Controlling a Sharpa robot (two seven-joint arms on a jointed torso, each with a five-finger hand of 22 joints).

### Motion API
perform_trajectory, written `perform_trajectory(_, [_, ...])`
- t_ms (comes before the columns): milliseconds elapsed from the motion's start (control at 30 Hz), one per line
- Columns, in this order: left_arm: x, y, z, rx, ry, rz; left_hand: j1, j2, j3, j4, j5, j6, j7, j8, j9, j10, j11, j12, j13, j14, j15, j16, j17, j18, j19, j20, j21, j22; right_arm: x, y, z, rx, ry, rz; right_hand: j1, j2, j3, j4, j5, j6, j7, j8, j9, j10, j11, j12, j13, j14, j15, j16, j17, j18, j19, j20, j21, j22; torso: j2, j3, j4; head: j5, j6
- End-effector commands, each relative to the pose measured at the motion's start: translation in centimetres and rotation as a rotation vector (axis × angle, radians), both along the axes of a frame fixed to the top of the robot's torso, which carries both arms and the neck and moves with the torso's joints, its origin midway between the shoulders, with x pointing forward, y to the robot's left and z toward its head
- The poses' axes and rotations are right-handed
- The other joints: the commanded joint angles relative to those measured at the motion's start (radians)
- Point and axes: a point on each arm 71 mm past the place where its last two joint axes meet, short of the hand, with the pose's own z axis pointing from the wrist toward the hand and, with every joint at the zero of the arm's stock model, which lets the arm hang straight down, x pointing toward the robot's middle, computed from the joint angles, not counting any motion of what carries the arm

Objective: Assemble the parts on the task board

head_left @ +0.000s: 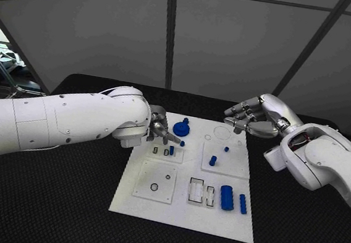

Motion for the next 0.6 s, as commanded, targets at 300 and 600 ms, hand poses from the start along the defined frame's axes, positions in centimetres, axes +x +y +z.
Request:
perform_trajectory(300, [0.3,-0.7,-0.2,0.053,0.023,-0.022,0.01,0.0,-0.001,-0.007,-0.001,-0.006,0.0,0.004,0.002,-0.006,-0.002,-0.005,0.001,-0.001,-0.002,-0.003,0.001,-0.054,0.078,-0.004,0.006,0.193,0.2,0.3,0.1,-0.003,0.0,-0.009,-0.015,0.002,-0.009,0.003,0.007,-0.006,0.005,-0.008,-0.002,-0.002,0.009,-0.009,-0.006,-0.001,0.004,-0.013,0.003,0.003,0.006,0.001,-0.015,-0.007,0.001,-0.0011,0.0004,-0.003,-0.007])
perform_trajectory(600, [0.4,-1.1,-0.4,0.066,0.04,-0.037,0.014,0.003,0.0,-0.007,-0.001,-0.008,0.0,0.005,0.004,-0.008,-0.001,-0.006,0.0,-0.001,-0.002,-0.004,0.002,-0.055,0.08,-0.004,0.008,0.197,0.2,0.3,0.0,-0.007,0.008,-0.012,-0.018,0.004,-0.01,0.005,0.01,-0.008,0.007,-0.01,-0.003,-0.005,0.011,-0.012,-0.01,-0.004,0.006,-0.02,0.004,0.003,0.006,0.003,-0.023,-0.012,0.001,-0.0008,0.0002,-0.004,-0.012])
